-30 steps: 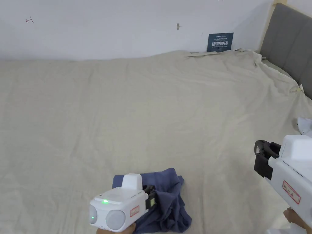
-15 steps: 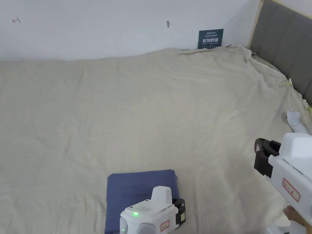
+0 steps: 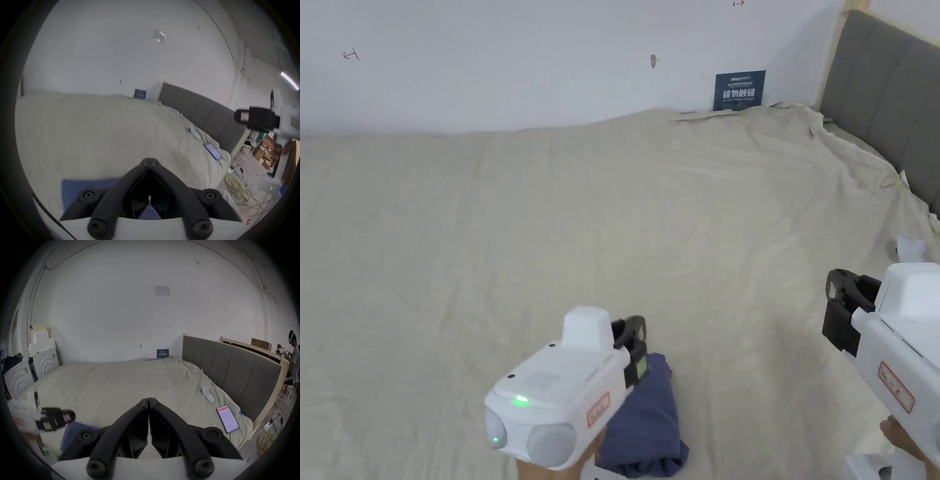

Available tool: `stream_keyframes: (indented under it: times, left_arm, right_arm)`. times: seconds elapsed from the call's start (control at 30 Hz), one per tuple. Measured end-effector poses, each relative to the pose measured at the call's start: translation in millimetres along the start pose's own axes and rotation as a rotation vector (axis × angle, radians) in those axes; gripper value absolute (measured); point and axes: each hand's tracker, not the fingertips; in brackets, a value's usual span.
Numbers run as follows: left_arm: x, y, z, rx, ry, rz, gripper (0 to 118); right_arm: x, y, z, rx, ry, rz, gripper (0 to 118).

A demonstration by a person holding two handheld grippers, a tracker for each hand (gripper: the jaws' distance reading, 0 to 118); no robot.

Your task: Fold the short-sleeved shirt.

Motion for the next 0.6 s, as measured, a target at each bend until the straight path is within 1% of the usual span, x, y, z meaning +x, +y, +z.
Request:
stream_keyframes:
  times: [0.17, 0.3, 0.37, 0.5, 0.6]
  left_arm:
    - [-23.5, 33.9, 20.1, 0.123, 0.137, -0.077, 0]
    - [-46.4, 51.3, 37.0, 0.206, 0.224, -0.085, 0]
    - [-54.8, 56.2, 46.1, 0.251, 0.273, -0.121, 0]
    - [-71.8, 60.7, 66.1, 0.323, 0.356, -0.136, 0]
    - [-78.5, 58.7, 78.6, 0.340, 0.428, -0.206, 0]
  right_arm:
    - [-13.0, 7.8, -1.6, 0.043, 0.012, 0.019, 0]
    - [-26.0, 14.7, 0.0, 0.073, 0.026, 0.017, 0]
    - [-32.1, 16.3, 0.4, 0.093, 0.026, 0.023, 0]
    - [-40.5, 15.5, -3.3, 0.134, 0.016, 0.031, 0]
    - [-52.3, 15.8, -1.0, 0.171, 0.007, 0.028, 0]
